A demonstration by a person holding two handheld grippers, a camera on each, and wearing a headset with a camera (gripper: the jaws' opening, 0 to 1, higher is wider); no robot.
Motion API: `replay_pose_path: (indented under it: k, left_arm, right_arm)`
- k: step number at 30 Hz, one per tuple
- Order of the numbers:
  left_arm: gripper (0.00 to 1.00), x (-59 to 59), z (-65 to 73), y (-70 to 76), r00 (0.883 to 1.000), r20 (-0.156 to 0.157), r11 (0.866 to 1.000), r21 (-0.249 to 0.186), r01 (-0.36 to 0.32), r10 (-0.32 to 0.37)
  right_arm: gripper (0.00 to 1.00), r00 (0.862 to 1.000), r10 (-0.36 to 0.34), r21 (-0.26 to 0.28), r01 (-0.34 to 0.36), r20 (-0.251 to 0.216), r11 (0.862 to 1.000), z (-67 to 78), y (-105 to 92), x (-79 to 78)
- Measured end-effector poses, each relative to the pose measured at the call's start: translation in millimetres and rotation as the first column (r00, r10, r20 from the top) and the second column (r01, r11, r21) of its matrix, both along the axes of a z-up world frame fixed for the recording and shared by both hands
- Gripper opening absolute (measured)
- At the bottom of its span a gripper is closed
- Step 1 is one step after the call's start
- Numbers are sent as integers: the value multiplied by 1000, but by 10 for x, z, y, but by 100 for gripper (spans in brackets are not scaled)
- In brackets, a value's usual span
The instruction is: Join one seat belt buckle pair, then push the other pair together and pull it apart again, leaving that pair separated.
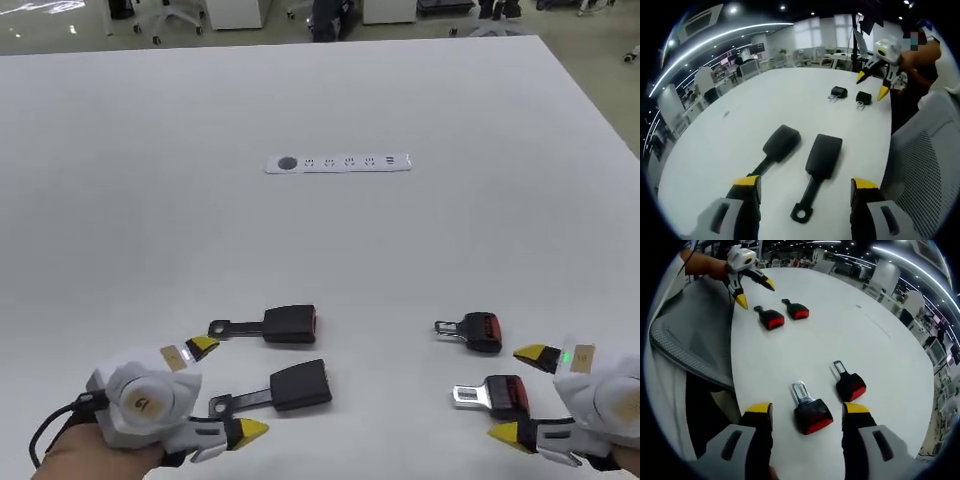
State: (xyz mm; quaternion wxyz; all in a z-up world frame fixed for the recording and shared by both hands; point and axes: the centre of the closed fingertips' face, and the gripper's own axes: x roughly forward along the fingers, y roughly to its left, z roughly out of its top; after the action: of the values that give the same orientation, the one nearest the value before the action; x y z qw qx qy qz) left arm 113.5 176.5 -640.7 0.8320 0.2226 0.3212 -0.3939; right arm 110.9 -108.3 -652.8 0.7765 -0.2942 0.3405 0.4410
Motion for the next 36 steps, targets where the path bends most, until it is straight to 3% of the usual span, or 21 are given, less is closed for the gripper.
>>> replay_pose_path:
  k: [3, 7, 10, 12, 13, 19, 21, 24, 26, 29, 32, 36]
  left_arm:
    - [69, 12, -49, -125, 997, -19, 997, -5, 73, -73]
    - [59, 8, -151, -202, 986, -73, 987, 42, 152, -149]
    - [57, 78, -174, -286, 983, -70, 983, 59, 175, -171]
    - [56, 141, -213, -264, 976, -38, 970, 110, 217, -214]
    - [57, 158, -224, -277, 974, -44, 966, 128, 225, -221]
    - [55, 157, -372, -361, 964, -95, 958, 119, 260, -250]
    - [56, 126, -426, -317, 952, -120, 934, 191, 301, -282]
    - [56, 143, -418, -386, 949, -123, 936, 169, 309, -291]
    - [54, 156, -425, -408, 943, -131, 930, 174, 325, -305]
    - [47, 160, -432, -440, 936, -147, 927, 155, 342, -321]
    - [44, 178, -435, -477, 933, -158, 927, 147, 346, -323]
    - [43, 162, -461, -516, 916, -173, 908, 157, 388, -362]
  right_arm:
    - [47, 999, 32, 5, -31, -29, 999, -62, 14, 5]
    - [47, 996, 87, -25, -87, -35, 996, -110, 23, 2]
    - [45, 989, 146, -55, -148, -31, 988, -173, 14, -2]
    - [43, 988, 147, -50, -149, -40, 988, -206, 15, 0]
    - [44, 988, 152, -51, -154, -42, 987, -221, 14, 1]
    - [44, 983, 169, -60, -173, -72, 983, -283, -8, 19]
    - [41, 984, 146, -41, -151, -98, 988, -310, -48, 58]
    - [41, 984, 142, -39, -147, -109, 988, -340, -88, 71]
    - [39, 982, 145, -33, -150, -121, 988, -375, -104, 85]
    - [39, 976, 169, -66, -179, -138, 982, -410, -105, 61]
    - [36, 974, 172, -51, -181, -145, 982, -379, -72, 57]
    - [36, 971, 173, -43, -182, -164, 982, -394, -62, 53]
